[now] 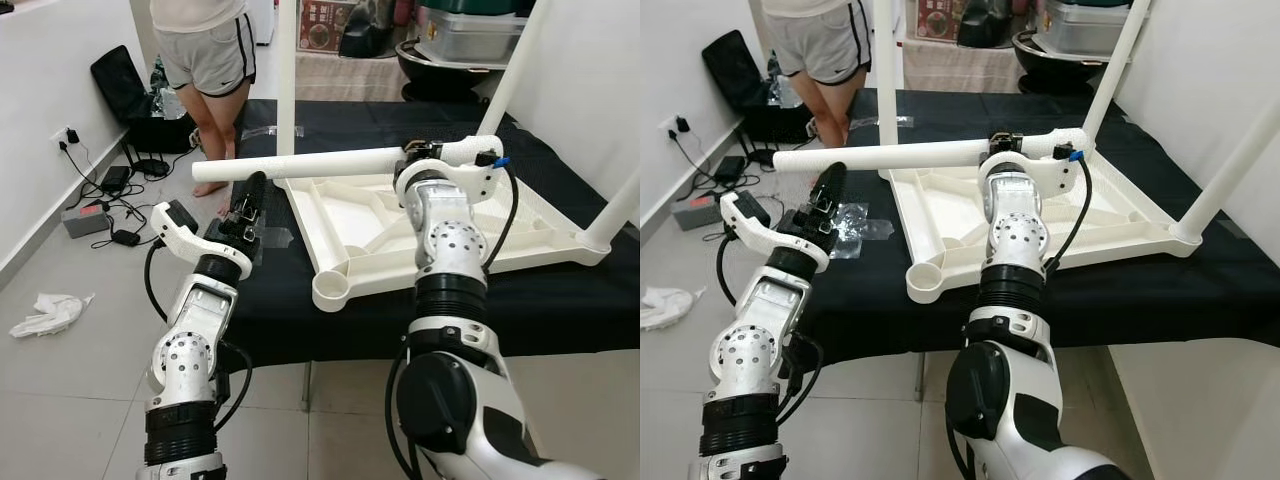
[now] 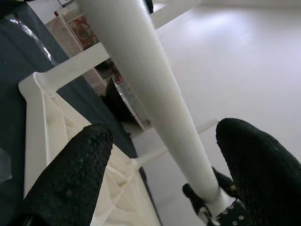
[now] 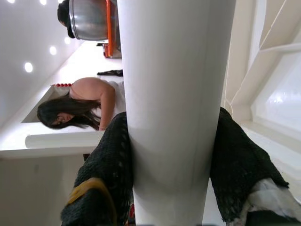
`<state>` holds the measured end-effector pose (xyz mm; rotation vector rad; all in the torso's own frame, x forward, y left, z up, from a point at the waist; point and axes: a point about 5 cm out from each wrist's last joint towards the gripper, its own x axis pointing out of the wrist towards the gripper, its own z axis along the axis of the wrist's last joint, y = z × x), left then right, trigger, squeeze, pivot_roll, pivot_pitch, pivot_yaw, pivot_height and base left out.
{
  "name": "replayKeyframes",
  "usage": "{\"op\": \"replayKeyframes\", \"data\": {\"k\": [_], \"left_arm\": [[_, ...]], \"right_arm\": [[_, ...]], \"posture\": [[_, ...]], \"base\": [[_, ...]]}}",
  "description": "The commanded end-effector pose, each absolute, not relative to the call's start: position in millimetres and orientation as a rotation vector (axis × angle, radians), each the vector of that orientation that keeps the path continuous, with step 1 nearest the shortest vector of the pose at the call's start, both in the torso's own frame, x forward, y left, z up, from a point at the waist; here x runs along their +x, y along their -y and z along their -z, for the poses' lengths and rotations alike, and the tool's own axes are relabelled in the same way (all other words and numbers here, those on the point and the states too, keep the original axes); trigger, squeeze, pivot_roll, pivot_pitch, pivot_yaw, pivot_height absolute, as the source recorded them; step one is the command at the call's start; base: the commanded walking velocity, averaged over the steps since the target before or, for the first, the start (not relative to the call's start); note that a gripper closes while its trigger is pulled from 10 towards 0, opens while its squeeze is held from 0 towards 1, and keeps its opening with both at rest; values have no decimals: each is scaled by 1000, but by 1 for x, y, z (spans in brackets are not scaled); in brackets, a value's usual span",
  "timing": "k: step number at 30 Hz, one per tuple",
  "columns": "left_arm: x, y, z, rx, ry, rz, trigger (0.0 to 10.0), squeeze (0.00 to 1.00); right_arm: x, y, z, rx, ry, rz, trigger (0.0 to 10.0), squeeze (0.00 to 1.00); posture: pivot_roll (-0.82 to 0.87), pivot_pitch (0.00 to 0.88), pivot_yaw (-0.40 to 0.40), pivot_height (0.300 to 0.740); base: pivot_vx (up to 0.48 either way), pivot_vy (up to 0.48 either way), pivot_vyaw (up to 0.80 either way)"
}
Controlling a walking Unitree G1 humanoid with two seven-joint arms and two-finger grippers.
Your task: Building children table
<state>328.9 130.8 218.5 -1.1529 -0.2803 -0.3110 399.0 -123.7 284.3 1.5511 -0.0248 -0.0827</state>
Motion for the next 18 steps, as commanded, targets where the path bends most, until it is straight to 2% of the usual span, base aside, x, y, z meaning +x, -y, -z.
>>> {"op": "replayKeyframes", "data": {"k": [1,18], "left_arm": [[335,-91,-260,-1348,370,471,10000,0],[362,-97,-278,-1421,459,477,10000,0]], "right_arm": [[397,123,-292,1593,32,59,0,0],[390,103,-288,1610,-33,28,0,0]], "posture": [[106,63,-107,740],[81,70,-98,740]], "base": [[0,0,0],[0,0,0]]}}
